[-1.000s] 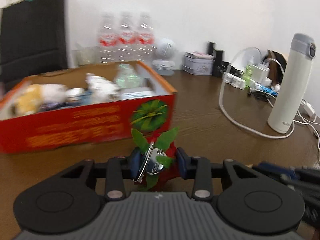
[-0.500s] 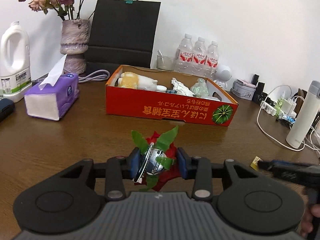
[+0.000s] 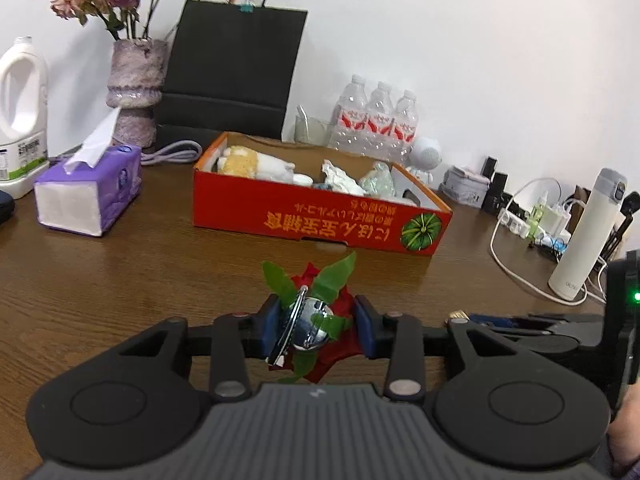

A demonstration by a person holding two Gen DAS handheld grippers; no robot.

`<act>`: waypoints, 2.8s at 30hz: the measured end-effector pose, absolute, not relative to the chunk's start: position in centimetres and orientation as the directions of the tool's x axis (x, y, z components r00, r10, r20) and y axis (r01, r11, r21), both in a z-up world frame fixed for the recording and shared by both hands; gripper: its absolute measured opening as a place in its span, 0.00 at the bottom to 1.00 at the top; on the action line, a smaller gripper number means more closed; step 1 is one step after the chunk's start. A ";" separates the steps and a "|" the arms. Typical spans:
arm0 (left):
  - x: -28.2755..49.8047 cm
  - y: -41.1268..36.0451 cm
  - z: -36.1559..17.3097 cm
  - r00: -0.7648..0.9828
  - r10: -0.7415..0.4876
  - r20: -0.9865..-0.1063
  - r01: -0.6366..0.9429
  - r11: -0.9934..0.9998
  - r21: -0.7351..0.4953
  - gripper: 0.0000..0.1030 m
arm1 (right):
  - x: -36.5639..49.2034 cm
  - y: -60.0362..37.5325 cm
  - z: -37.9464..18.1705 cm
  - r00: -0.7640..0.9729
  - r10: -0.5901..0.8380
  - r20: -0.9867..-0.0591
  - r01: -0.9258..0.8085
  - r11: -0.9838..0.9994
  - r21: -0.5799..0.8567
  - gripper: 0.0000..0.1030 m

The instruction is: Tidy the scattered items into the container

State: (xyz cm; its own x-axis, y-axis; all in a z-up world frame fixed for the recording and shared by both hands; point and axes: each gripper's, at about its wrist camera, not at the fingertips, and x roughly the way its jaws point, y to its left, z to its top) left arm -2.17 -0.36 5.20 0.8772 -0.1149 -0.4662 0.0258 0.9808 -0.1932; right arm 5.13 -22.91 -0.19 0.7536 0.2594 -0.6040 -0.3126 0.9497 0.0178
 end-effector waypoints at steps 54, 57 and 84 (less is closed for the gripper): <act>29.7 4.4 11.7 0.594 -0.226 -0.772 0.167 0.973 -0.157 0.77 | 33.4 -17.8 10.0 0.416 0.427 -0.803 -0.366 0.887 0.282 0.41; 29.9 4.7 12.8 0.593 -0.187 -0.783 0.112 0.982 -0.150 0.80 | 33.6 -18.0 11.1 0.402 0.436 -0.805 -0.349 0.886 0.306 0.43; 16.6 3.0 13.2 0.969 0.065 -0.239 -0.075 0.997 -0.031 1.00 | 21.3 -17.7 12.2 0.869 0.329 -0.369 -0.319 0.943 0.089 0.71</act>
